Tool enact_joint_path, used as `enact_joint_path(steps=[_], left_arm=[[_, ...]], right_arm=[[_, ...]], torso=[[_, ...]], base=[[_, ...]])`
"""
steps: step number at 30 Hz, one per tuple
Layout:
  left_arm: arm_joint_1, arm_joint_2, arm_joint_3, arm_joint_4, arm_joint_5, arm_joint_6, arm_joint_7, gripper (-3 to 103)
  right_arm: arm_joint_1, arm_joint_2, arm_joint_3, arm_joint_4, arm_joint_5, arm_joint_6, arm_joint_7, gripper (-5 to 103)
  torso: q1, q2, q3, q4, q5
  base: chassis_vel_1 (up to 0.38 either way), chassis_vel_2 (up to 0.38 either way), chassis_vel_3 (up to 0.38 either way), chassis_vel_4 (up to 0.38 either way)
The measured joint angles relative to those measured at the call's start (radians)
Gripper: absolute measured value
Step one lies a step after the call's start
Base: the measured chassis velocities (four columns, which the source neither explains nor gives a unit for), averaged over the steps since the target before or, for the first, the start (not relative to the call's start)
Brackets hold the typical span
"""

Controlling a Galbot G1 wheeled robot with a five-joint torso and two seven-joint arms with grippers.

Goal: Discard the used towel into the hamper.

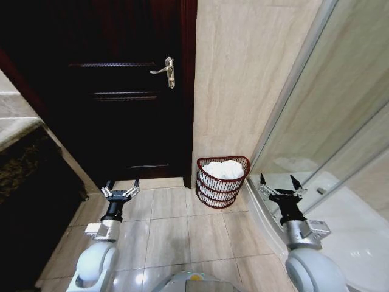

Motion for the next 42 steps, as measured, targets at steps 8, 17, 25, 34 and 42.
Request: enact_joint_path(steps=[8, 17, 25, 34, 42], left_arm=[[0.000, 0.003, -0.004, 0.023, 0.001, -0.012, -0.001, 100], [-0.013, 0.003, -0.002, 0.049, 0.004, -0.020, -0.001, 100], [-0.037, 0.007, 0.006, 0.083, 0.019, -0.064, -0.009, 100], [-0.043, 0.003, 0.013, 0.097, 0.031, -0.085, -0.017, 100], [-0.037, 0.003, 0.010, 0.103, 0.029, -0.098, -0.020, 100]], right_arm=[[0.001, -0.001, -0.009, -0.010, 0.007, 0.000, 0.001, 100], [0.008, -0.005, -0.011, -0.021, 0.010, 0.003, 0.002, 100], [0.014, -0.003, -0.020, -0.020, 0.009, -0.022, 0.004, 100], [0.014, -0.007, -0.030, -0.020, 0.009, -0.024, 0.005, 100], [0.007, -0.003, -0.056, -0.015, -0.001, -0.024, 0.007, 100]], torso=[[0.000, 0.000, 0.000, 0.0000, 0.0000], [0.000, 0.000, 0.000, 0.0002, 0.0000], [0.000, 0.000, 0.000, 0.0006, 0.0000], [0.000, 0.000, 0.000, -0.0001, 0.0000], [0.000, 0.000, 0.000, 0.0002, 0.0000]], base=[[0.005, 0.004, 0.006, 0.006], [0.074, 0.066, 0.069, 0.071], [0.085, 0.083, 0.076, 0.079], [0.042, -0.017, -0.014, 0.032], [0.133, -0.128, -0.122, 0.142]])
